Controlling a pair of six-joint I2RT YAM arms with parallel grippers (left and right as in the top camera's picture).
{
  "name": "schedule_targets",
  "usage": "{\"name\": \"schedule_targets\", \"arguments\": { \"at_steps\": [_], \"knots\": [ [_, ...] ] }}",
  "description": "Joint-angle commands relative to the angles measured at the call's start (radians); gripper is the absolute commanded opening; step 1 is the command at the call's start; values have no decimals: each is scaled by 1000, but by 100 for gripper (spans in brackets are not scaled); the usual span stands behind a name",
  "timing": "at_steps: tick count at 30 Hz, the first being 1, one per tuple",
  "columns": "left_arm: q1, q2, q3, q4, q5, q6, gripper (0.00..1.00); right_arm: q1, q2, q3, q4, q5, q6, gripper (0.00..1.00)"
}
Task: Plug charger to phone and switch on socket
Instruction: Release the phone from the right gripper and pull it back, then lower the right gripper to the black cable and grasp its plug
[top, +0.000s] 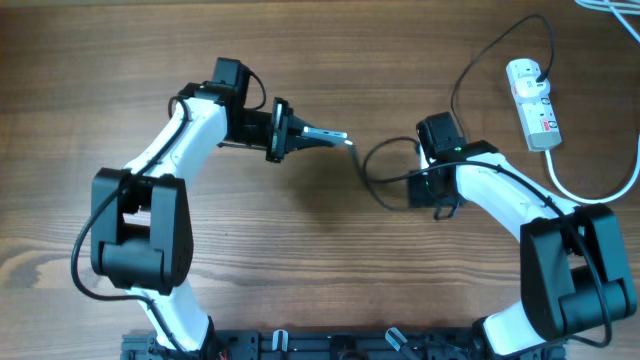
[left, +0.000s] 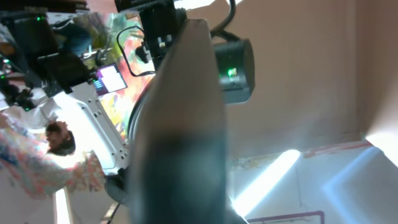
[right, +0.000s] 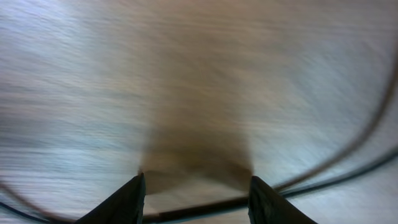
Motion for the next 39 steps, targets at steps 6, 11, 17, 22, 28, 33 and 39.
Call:
{"name": "schedule_targets", "arguments": {
  "at_steps": [6, 11, 17, 22, 28, 33, 39],
  "knots": [
    [-56, -162, 7, -116, 50, -16, 4, -50, 32, -38, -56, 275, 179, 69],
    [-57, -237, 8, -125, 50, -31, 4, -97, 32, -38, -34, 236, 175, 73],
    [-57, -251, 8, -125, 49, -43, 4, -97, 30, -23, -47, 39, 114, 69],
    [-57, -251, 8, -124, 46, -97, 4, -97, 16, 20, -84, -21, 95, 66],
    [-57, -251, 8, -124, 20, -99, 4, -90, 4, 132, -14, -372, -115, 61],
    [-54, -251, 8, -124, 19, -109, 4, -74, 5, 79, 136, -398, -140, 49],
    [-54, -251, 8, -104, 12, -122, 4, 10, 5, -27, 284, -430, -162, 47]
  ]
}}
